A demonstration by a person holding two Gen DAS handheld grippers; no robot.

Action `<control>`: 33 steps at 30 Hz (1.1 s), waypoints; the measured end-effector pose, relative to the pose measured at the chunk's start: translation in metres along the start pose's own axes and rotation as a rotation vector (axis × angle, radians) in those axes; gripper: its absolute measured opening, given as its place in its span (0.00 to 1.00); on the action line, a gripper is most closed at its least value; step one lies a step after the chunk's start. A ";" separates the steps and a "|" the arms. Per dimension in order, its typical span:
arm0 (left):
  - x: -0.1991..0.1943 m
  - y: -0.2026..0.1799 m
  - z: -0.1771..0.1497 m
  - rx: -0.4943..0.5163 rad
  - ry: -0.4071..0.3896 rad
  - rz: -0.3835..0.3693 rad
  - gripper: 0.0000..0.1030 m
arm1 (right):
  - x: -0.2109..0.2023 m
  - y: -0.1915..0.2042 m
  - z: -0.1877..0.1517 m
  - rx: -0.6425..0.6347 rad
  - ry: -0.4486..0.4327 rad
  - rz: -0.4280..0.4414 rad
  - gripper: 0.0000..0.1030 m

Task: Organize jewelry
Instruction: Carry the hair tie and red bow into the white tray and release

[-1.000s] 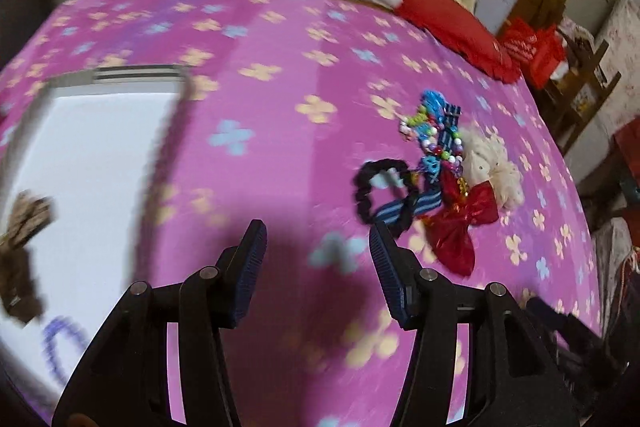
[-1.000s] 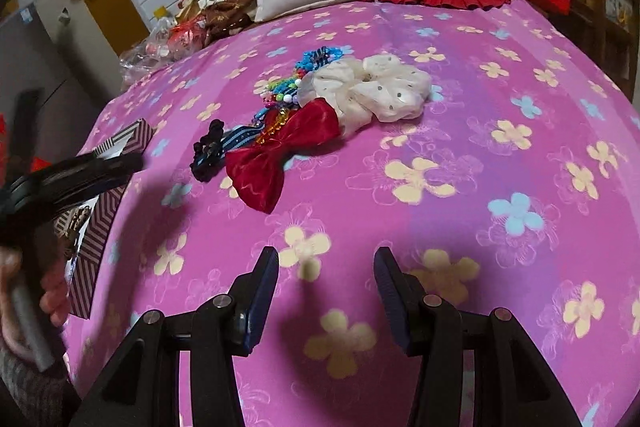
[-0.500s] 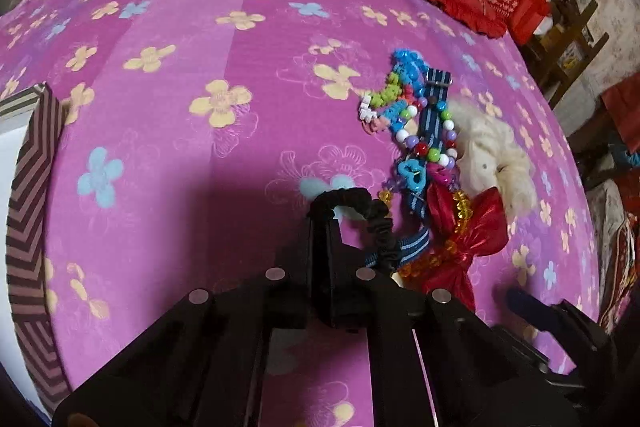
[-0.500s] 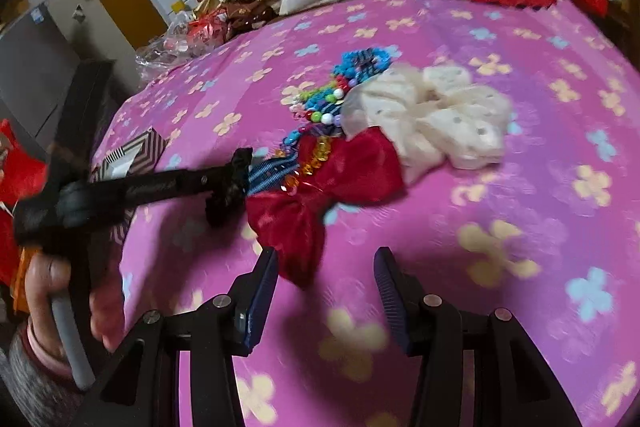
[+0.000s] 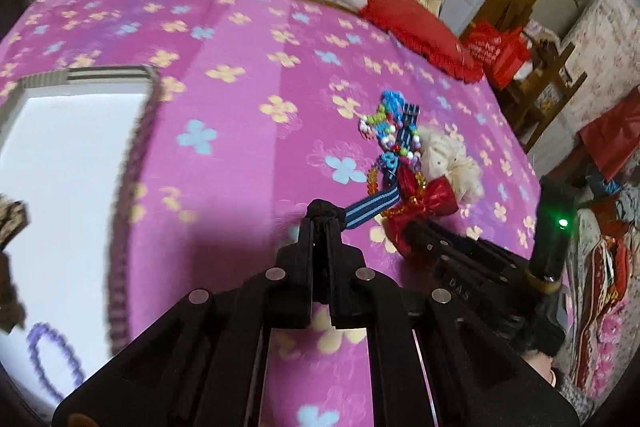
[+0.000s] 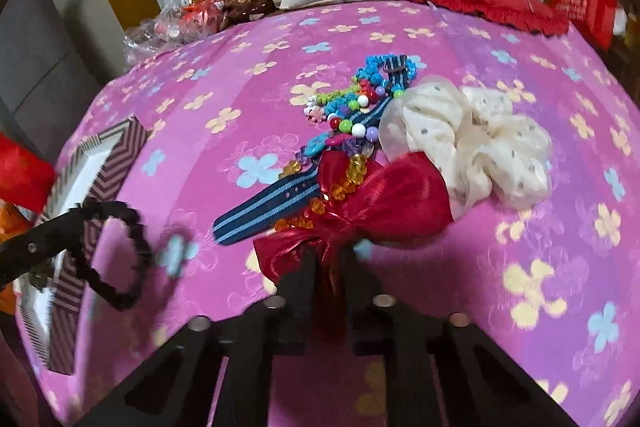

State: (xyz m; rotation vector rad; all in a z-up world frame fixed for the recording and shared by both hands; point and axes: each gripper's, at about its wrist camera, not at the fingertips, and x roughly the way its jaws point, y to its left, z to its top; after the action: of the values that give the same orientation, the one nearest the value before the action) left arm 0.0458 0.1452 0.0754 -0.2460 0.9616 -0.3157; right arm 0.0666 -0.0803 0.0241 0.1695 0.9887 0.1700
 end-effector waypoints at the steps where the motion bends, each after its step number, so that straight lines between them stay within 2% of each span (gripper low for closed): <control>1: -0.008 0.003 -0.002 -0.004 -0.016 0.008 0.04 | -0.004 -0.001 -0.001 0.007 -0.001 0.002 0.09; 5: -0.035 0.011 -0.003 0.005 -0.084 0.075 0.04 | -0.028 0.001 -0.005 0.009 -0.016 0.000 0.08; 10: -0.063 0.029 -0.001 -0.019 -0.133 0.092 0.04 | -0.069 0.014 -0.006 -0.007 -0.052 0.026 0.08; 15: -0.086 0.063 0.000 -0.088 -0.160 0.102 0.04 | -0.103 0.051 -0.003 -0.051 -0.078 0.092 0.08; 19: -0.098 0.098 0.000 -0.154 -0.172 0.099 0.04 | -0.111 0.094 0.000 -0.101 -0.061 0.160 0.08; 22: -0.098 0.129 -0.001 -0.196 -0.163 0.111 0.04 | -0.102 0.137 -0.001 -0.147 -0.026 0.210 0.08; 28: -0.077 0.192 -0.006 -0.327 -0.074 0.123 0.04 | -0.065 0.227 -0.010 -0.282 0.060 0.287 0.08; 33: -0.061 0.221 -0.005 -0.384 -0.025 0.131 0.04 | -0.021 0.288 -0.032 -0.415 0.142 0.277 0.08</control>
State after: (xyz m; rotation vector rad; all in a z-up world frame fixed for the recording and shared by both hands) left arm 0.0435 0.3723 0.0431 -0.5333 1.0039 -0.0052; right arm 0.0100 0.1978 0.0871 -0.0883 1.0471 0.6421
